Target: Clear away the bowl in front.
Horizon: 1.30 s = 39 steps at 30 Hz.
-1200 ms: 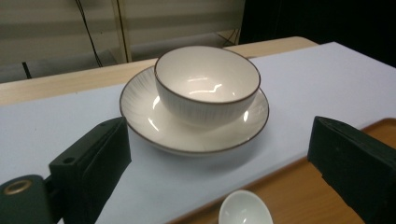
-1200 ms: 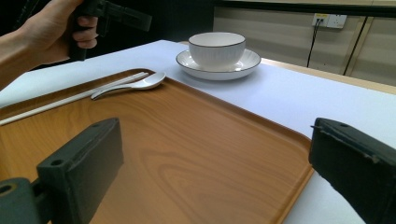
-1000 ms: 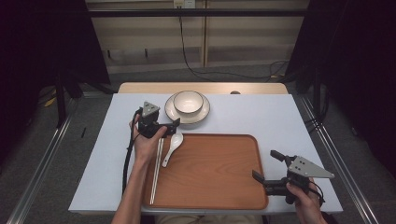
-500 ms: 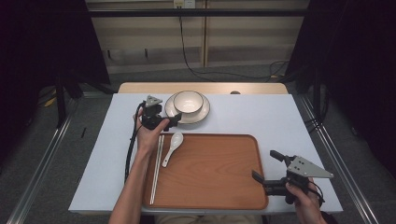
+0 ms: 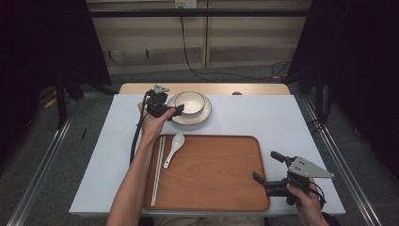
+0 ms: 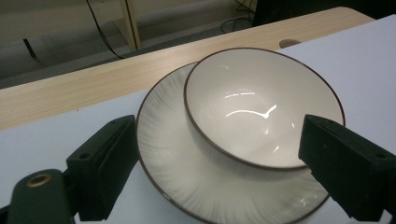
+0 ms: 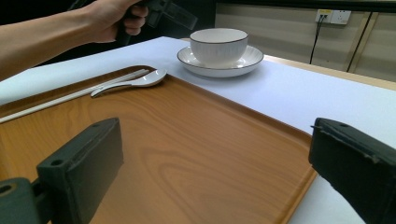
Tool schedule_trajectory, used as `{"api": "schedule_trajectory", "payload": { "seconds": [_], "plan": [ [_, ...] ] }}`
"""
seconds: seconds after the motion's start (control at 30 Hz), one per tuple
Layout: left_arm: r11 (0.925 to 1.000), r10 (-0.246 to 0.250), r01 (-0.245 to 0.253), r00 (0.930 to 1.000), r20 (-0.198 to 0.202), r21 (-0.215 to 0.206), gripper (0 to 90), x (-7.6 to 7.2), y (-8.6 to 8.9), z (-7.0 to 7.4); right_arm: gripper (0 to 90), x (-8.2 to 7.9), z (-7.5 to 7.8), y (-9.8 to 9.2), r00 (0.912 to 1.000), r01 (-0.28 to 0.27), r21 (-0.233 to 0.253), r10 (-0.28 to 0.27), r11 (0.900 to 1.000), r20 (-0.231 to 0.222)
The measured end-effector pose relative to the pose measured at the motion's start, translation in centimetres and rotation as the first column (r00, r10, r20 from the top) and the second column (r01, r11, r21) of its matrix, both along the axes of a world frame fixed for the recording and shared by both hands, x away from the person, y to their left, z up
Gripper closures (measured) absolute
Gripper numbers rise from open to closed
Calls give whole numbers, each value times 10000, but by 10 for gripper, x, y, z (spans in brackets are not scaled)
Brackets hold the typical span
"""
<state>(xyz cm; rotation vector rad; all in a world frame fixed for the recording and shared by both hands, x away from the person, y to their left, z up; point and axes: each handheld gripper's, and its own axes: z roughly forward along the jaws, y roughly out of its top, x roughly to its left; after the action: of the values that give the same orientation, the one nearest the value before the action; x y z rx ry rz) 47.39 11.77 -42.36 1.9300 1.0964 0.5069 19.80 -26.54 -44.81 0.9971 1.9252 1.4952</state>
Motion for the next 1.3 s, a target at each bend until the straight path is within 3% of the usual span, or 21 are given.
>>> {"api": "schedule_trajectory", "payload": {
  "seconds": [0.03,0.1,0.13,0.2,0.43,0.47,0.57,0.6,0.63,0.7,0.77,0.8,0.9,0.97,1.0,1.07,1.13,1.3],
  "plan": [
    [10000,78,-78,10000,-6,-43,121,3,-4,-1,29,0,0,0,10000,-14,25,14,10000,13],
    [9993,-66,72,9999,-143,363,118,7,-7,-2,30,0,0,0,10000,-4,-21,4,10000,25],
    [9998,29,-28,10000,-83,195,117,9,-10,-3,30,0,0,0,10000,3,-3,-3,10000,43],
    [9995,-293,290,9990,-326,-94,136,13,-11,-5,30,0,0,-1,10000,-12,6,12,10000,53],
    [9989,-353,375,9966,-741,282,155,26,-18,-14,30,-1,0,-1,9999,-97,-7,97,10000,51],
    [9997,-220,229,9961,-854,87,167,27,-18,-16,30,-1,0,-1,10000,-41,15,41,10000,35],
    [9990,136,-93,9952,-971,444,251,30,-19,-19,30,-1,0,-1,10000,-55,15,55,10000,34],
    [9987,212,-157,9932,-1141,487,259,31,-19,-19,30,-1,0,-1,10000,-69,36,69,10000,33],
    [9995,299,-279,9917,-1249,173,271,31,-21,-20,30,-1,0,-1,10000,-89,27,89,10000,26],
    [9994,307,-281,9874,-1552,190,307,33,-24,-20,30,-2,0,-2,10000,-55,13,55,10000,45],
    [9981,419,-344,9867,-1569,503,337,34,-27,-20,30,-2,0,-2,10000,-37,19,37,10000,56],
    [9989,405,-359,9841,-1727,296,354,35,-27,-21,30,-2,0,-2,10000,-34,27,34,10000,39],
    [9980,241,-126,9814,-1905,616,400,38,-30,-24,30,-2,0,-2,10000,-17,14,17,10000,61],
    [9965,600,-460,9745,-2160,696,416,40,-31,-27,30,-2,0,-2,10000,-52,19,52,10000,48],
    [9978,536,-429,9715,-2308,513,453,40,-29,-28,30,-1,0,-2,10000,-45,24,45,10000,38],
    [9966,781,-691,9674,-2409,459,533,43,-29,-30,29,-1,-1,-1,10000,-34,-12,34,10000,24],
    [9968,731,-628,9682,-2392,503,535,45,-32,-33,30,-1,-1,-1,10000,-21,14,21,10000,27],
    [9967,791,-711,9638,-2547,403,638,46,-28,-33,30,-2,0,-3,10000,-44,4,44,10000,60]
  ]
}}
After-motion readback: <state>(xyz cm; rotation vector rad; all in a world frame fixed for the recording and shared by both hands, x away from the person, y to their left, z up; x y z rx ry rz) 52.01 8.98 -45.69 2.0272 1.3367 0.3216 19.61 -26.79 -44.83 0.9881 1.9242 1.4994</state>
